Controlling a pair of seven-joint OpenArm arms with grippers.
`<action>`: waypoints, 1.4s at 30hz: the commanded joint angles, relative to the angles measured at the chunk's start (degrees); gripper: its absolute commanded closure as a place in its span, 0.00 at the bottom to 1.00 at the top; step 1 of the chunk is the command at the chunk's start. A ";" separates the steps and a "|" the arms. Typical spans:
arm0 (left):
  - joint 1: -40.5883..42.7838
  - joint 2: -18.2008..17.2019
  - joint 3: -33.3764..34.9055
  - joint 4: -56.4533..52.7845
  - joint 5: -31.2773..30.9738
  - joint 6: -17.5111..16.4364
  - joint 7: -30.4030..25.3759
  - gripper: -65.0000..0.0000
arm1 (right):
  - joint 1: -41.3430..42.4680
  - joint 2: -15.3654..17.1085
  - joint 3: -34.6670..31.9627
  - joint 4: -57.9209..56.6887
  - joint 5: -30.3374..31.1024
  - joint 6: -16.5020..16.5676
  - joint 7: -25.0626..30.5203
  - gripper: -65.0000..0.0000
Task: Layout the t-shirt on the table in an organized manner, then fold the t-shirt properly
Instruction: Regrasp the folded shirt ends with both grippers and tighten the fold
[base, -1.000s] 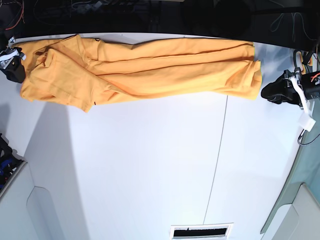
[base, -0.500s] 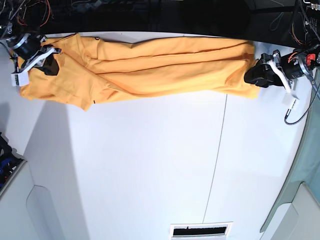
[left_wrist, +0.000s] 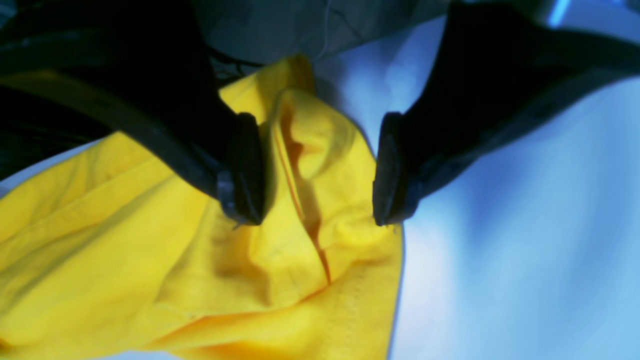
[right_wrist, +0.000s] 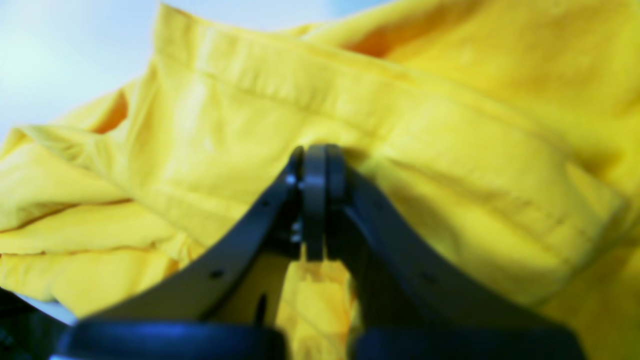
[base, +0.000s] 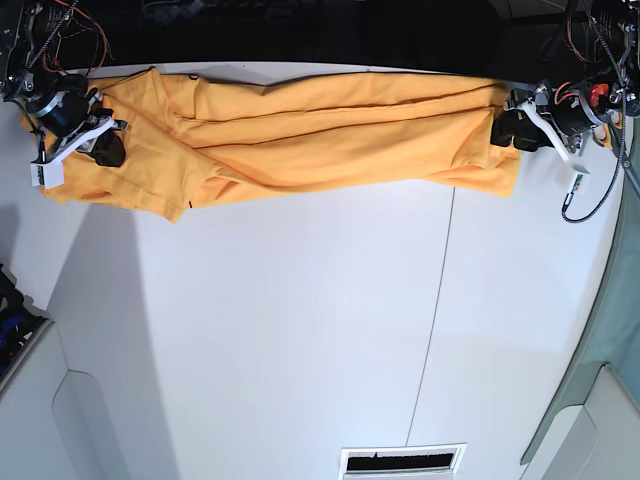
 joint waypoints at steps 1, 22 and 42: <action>-0.17 -0.90 -0.42 0.70 -0.33 0.50 -0.70 0.42 | 0.20 0.81 0.26 0.81 0.87 0.42 0.59 1.00; -0.13 0.74 5.20 0.68 7.69 3.63 -1.18 0.42 | 0.20 0.79 0.26 0.81 0.92 0.39 -0.28 1.00; -2.49 0.70 10.01 0.70 10.21 4.24 -7.52 1.00 | 0.22 0.81 0.26 0.81 1.88 0.42 -0.28 1.00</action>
